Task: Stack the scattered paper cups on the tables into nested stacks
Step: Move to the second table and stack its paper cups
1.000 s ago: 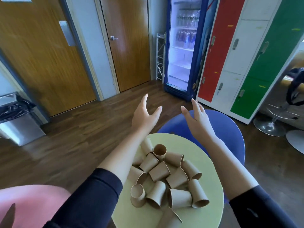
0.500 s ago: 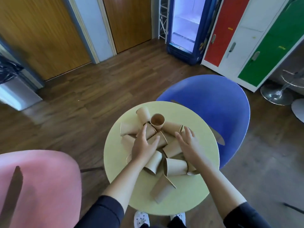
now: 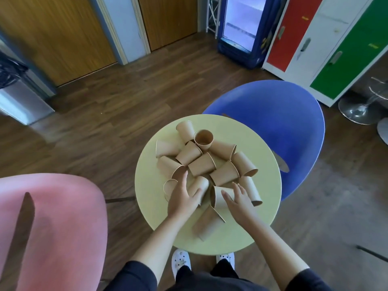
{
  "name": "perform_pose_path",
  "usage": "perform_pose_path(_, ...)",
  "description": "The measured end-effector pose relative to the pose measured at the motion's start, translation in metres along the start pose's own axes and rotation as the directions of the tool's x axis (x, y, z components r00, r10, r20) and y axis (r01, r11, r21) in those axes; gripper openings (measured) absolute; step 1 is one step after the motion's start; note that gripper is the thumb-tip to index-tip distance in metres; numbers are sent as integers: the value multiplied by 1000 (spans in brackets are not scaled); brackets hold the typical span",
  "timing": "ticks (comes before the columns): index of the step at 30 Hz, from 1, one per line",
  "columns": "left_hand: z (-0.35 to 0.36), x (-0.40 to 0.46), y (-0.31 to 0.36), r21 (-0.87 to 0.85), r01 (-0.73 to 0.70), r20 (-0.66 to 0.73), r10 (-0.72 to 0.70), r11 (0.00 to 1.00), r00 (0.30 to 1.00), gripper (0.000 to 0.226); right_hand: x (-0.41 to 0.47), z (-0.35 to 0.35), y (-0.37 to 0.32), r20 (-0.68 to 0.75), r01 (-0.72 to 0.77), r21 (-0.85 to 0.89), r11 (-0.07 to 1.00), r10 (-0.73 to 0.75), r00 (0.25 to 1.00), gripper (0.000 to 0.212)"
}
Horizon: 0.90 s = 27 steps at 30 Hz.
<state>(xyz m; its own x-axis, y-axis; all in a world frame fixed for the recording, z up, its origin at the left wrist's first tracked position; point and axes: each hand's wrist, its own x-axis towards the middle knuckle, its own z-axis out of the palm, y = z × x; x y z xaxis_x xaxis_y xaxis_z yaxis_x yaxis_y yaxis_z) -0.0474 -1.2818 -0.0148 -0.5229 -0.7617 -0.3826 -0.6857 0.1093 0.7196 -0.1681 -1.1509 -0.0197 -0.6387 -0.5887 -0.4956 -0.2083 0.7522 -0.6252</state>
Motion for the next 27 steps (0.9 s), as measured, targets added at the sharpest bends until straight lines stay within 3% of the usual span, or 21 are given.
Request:
perform_pose_path(6, 13, -16, 6, -74, -26, -24, 24, 997, 999, 77, -3, 2, 4, -17, 5, 8, 1000, -5, 1000, 62)
perform_pose_path(10, 28, -35, 10, 224, -140, 45, 134, 964, 990, 75, -3, -2, 9, -35, 35, -17, 999, -36, 999, 62)
perform_pose_path(15, 51, -48, 7, 535, -191, 228, 76, 823, 971, 84, 6, -6, 17, -58, 173, -175, 969, -186, 981, 56)
perform_pose_path(19, 68, -48, -4, 587, -161, 265, 0, 793, 964, 100, 20, -4, 19, 88, 324, -365, 873, -314, 945, 60)
perform_pose_path(22, 74, -44, -9, 638, -166, 279, -25, 752, 960, 92, 30, 1, 20, 198, 389, -491, 779, -335, 921, 68)
perform_pose_path(27, 77, -38, -19, 622, -139, 269, -44, 771, 962, 75, 42, 10, 24, 272, 456, -590, 666, -368, 889, 75)
